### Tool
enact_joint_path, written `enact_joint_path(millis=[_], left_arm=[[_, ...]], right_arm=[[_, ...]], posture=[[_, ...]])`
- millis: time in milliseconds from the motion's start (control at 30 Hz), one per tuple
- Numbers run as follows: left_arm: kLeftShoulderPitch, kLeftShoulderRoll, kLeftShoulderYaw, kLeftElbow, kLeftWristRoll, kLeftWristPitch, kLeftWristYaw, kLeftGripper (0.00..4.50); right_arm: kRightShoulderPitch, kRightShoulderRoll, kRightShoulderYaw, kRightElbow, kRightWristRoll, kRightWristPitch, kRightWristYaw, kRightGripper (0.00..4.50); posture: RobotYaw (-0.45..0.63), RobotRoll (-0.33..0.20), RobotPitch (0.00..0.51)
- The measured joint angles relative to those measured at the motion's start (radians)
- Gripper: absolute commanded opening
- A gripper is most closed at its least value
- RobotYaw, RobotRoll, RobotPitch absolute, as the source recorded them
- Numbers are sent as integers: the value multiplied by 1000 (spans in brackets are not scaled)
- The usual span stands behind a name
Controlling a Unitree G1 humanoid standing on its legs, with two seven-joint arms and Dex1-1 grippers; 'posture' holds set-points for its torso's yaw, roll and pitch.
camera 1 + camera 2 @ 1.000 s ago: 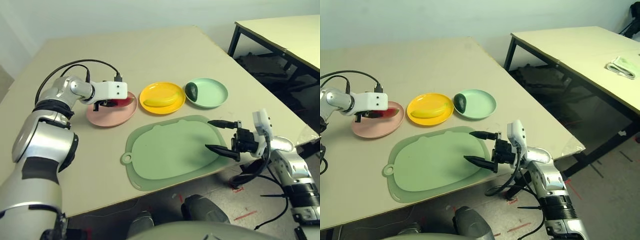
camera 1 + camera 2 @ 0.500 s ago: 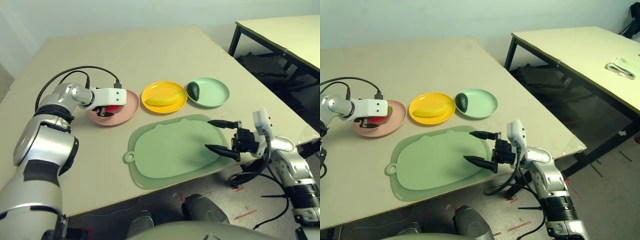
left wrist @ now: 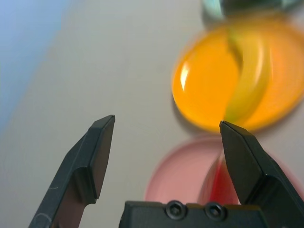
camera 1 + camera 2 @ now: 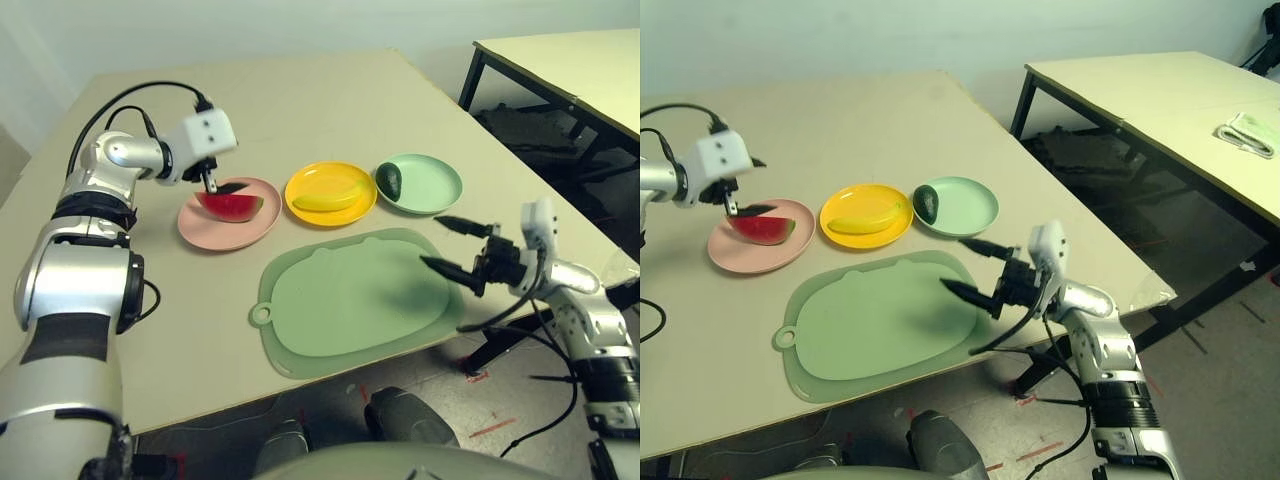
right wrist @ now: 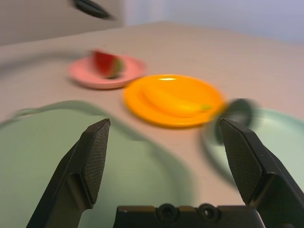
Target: Place the fruits into color-matched plates.
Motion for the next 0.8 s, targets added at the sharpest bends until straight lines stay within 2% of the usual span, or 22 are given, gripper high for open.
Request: enact_joint_path(millis=[133,200,333,433,633,800], left_arm=[[151,-3,108,-171,-130,109,19,4478],[268,-12,174,-307,-203,181,69,4478],[523,-83,309,-634,-341,311,220,4478],[724,-140,360,-858,-404,386,314,4478],[943,-266,399,-1086,-453,435,467,4478],[1062,-349,400,-1166,-463,435,543,4478]], right_arm=[[-60,-36,-75,165,-16,-58,-37,4500],[-75,-58,-100,263,-26,-105,-35,4500],[-95,-71,-127,433,-39,-206,-4,4500],[-93,-71,-134,524,-49,-266,34,4500],[-123,-74,-150,674,-58,-344,52,4500],[-131,-87,-174,774,-66,-401,40,4500]], posture=[[-247,0,16],[-248,0,17],[-218,0,24],[-204,0,24],[-175,0,28],[-171,0,29]])
